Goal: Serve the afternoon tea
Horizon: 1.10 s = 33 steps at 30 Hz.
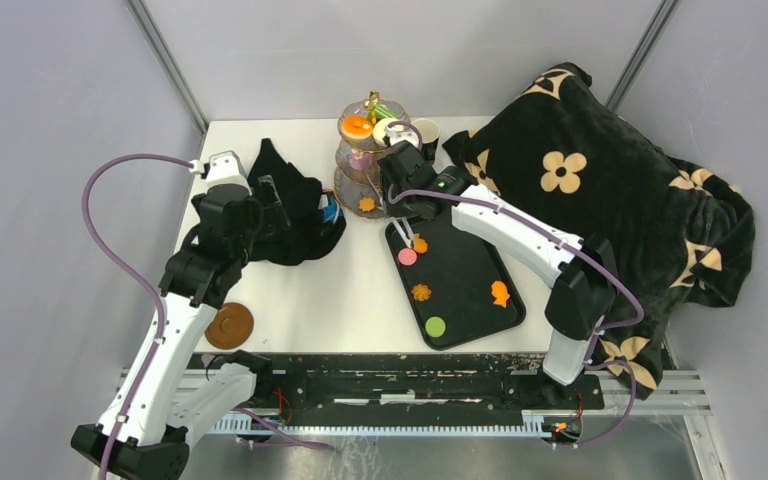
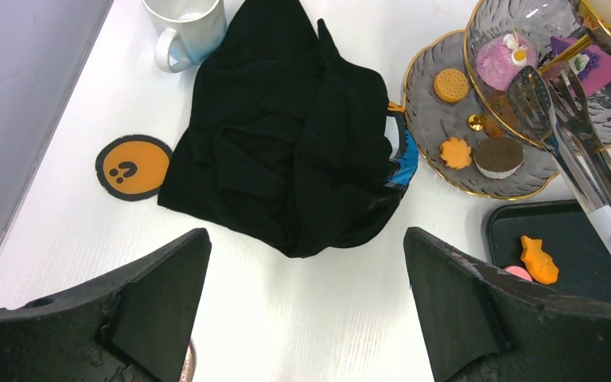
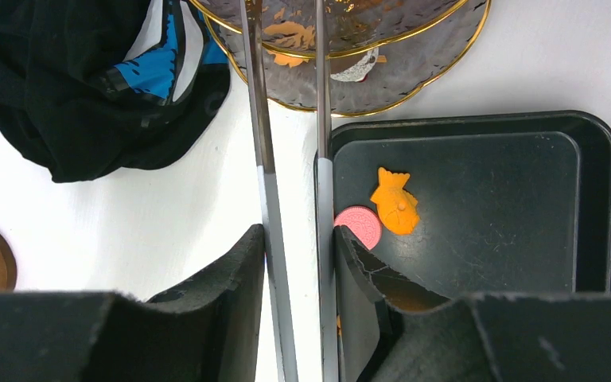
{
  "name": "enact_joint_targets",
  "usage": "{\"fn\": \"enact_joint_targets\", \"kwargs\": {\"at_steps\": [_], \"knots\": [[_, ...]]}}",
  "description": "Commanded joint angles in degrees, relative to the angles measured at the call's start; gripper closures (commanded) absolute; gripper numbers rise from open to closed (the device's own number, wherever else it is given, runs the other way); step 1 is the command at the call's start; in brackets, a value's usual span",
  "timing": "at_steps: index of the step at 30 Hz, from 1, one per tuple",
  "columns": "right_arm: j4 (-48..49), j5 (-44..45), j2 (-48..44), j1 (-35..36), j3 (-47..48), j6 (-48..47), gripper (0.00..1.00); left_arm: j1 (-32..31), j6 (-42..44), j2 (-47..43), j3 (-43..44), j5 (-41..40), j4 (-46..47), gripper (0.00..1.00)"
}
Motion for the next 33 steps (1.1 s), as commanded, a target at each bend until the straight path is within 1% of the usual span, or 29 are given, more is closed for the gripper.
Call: {"fn": "enact_joint_targets", "kwargs": {"at_steps": [1, 4, 6, 8, 11, 17, 21, 23, 25, 28, 33], "knots": [[2.2, -0.3, -3.8, -0.2, 0.1, -0.2, 0.62, 0.2, 2.0, -0.4, 1.2, -0.3, 1.5, 0.02], [1.8, -1.5, -5.8, -0.2, -0.5, -0.5, 0.68, 0.3, 2.1, -0.3, 1.5, -0.3, 1.5, 0.02], [2.0, -2.6, -7.9, -0.2, -1.7, -0.8, 0.76, 0.3, 2.1, -0.1, 1.6, -0.2, 1.5, 0.02], [3.2, -5.0, -10.4, -0.2, -3.5, -1.9, 0.80, 0.3, 2.1, 0.1, 1.7, -0.2, 1.5, 0.02], [4.1, -9.4, -14.2, -0.2, -6.4, -3.7, 0.83, 0.3, 2.2, 0.3, 1.7, -0.6, 1.6, 0.02], [1.3, -12.2, -23.9, -0.2, -13.4, -5.8, 0.87, 0.3, 2.4, 1.1, 1.9, -0.5, 1.8, 0.02], [1.5, -18.4, -27.3, 0.1, -19.0, -7.4, 0.89, 0.3, 2.3, 1.4, 2.0, -0.3, 2.3, 0.02], [4.3, -19.9, -27.2, 1.5, -22.1, -6.1, 0.89, 0.3, 2.1, 1.6, 2.2, -0.4, 2.2, 0.02], [7.4, -19.4, -25.5, 4.0, -24.0, -4.3, 0.89, 0.3, 1.8, 1.6, 2.4, -0.5, 2.1, 0.02], [14.2, -16.5, -21.3, 7.8, -26.2, -0.4, 0.85, 0.3, 1.4, 1.1, 2.3, -0.6, 1.6, 0.02], [25.3, -13.3, -11.8, 11.1, -28.1, 5.4, 0.86, 0.3, 1.3, 0.3, 2.5, -1.0, 0.1, 0.02]]}}
